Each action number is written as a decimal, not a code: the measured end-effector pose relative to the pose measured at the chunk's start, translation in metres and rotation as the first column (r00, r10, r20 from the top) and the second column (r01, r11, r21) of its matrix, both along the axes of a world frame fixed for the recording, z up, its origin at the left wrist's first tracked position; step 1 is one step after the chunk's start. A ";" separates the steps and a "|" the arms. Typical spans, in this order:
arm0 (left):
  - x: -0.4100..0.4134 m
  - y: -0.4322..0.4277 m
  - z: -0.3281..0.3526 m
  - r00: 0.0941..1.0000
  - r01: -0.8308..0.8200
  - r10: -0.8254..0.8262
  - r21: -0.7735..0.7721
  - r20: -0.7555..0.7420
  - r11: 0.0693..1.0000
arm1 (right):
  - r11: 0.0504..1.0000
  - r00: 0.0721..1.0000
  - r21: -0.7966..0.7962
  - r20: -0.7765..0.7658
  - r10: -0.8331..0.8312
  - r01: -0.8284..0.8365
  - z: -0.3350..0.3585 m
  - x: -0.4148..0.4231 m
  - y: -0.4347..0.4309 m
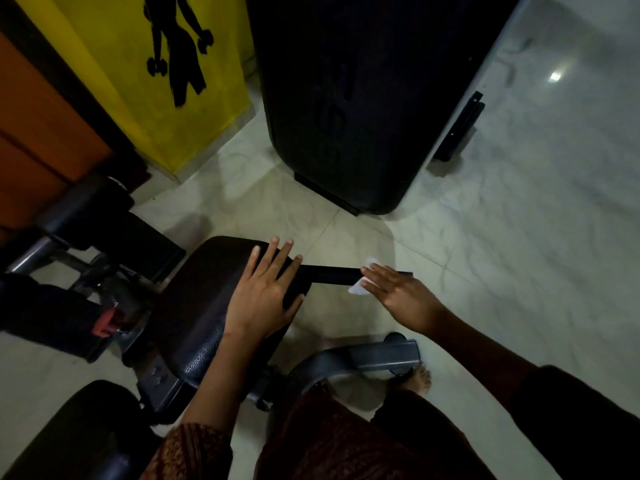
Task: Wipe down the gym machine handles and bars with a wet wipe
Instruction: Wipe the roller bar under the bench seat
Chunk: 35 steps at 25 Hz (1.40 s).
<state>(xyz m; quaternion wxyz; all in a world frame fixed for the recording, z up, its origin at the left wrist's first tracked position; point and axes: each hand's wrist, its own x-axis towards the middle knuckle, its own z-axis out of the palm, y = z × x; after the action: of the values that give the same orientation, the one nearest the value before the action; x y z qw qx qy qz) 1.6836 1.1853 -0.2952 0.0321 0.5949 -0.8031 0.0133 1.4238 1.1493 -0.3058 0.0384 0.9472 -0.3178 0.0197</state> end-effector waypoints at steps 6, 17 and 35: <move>0.001 0.000 -0.001 1.000 -0.013 0.013 0.029 -0.011 0.999 | 0.998 0.997 -0.014 -0.054 0.060 -0.061 -0.016 0.041 -0.007; 0.000 0.001 0.000 0.999 -0.018 0.020 0.048 -0.039 0.999 | 0.973 0.984 -0.180 0.127 -0.122 0.144 0.010 -0.049 0.015; -0.075 -0.029 0.023 0.936 0.002 0.040 0.118 -0.350 0.993 | 0.684 0.734 0.580 0.203 -0.648 0.443 0.063 -0.094 -0.017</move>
<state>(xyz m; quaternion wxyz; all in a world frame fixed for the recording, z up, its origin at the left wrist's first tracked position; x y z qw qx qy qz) 1.6088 1.1566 -0.2722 0.1403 0.5962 -0.7780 -0.1399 1.3301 1.1322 -0.2432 -0.2654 0.7572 -0.5858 0.1143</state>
